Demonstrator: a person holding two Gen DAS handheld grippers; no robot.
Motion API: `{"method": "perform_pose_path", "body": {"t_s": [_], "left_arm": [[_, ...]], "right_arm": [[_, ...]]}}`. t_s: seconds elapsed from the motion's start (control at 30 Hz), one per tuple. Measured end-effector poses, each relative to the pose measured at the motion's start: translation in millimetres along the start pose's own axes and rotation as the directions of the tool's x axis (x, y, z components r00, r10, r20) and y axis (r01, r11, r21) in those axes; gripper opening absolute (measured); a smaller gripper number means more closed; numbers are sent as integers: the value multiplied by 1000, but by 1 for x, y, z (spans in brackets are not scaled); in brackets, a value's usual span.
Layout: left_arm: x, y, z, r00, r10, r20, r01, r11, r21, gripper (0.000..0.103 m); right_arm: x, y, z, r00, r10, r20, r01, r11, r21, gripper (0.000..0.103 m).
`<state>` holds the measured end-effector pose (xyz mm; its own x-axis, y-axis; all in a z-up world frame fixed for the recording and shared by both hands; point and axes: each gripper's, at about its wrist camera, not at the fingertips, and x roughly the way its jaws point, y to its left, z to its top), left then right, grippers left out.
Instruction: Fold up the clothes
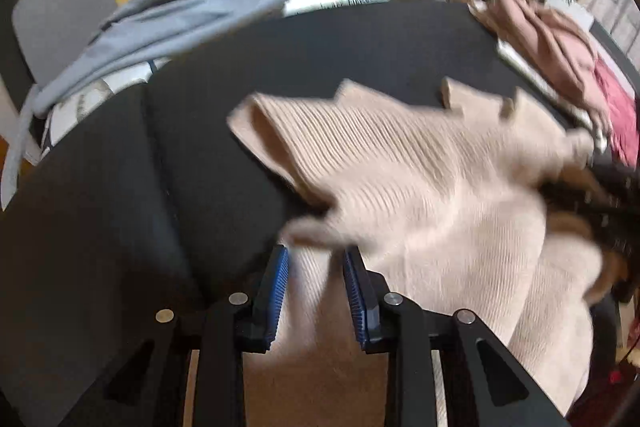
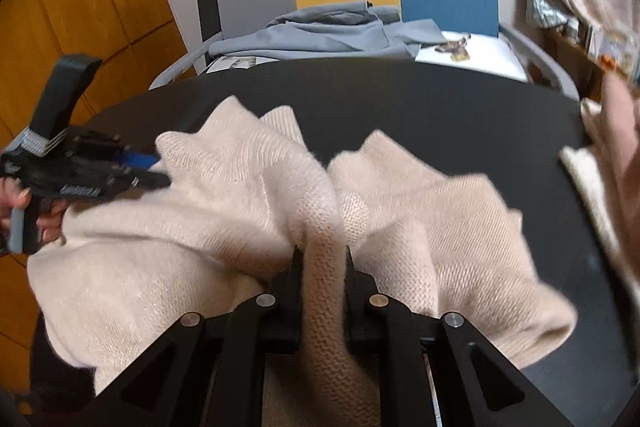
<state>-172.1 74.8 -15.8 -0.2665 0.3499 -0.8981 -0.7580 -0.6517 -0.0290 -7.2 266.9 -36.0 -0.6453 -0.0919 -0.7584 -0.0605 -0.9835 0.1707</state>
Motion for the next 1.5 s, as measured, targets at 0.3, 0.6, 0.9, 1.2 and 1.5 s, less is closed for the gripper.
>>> {"method": "perform_pose_path", "body": {"t_s": [0.3, 0.6, 0.9, 1.2, 1.5], "left_arm": [[9, -25, 13, 998, 60, -19, -54, 973, 224, 28], [24, -34, -2, 1000, 25, -13, -22, 984, 175, 12], [-56, -30, -28, 949, -138, 285, 163, 985, -63, 4], [-177, 4, -16, 758, -320, 569, 466, 875, -130, 3], [-316, 16, 9, 542, -328, 774, 527, 850, -9, 1]], "right_arm": [[2, -7, -6, 999, 49, 7, -49, 998, 41, 14], [3, -15, -8, 998, 61, 25, -63, 995, 81, 15], [-15, -18, 17, 977, 156, 146, -188, 951, 246, 14], [-43, -9, 79, 658, 668, 348, -751, 549, 366, 14], [-124, 42, 163, 438, 783, 442, -897, 409, 165, 14]]}}
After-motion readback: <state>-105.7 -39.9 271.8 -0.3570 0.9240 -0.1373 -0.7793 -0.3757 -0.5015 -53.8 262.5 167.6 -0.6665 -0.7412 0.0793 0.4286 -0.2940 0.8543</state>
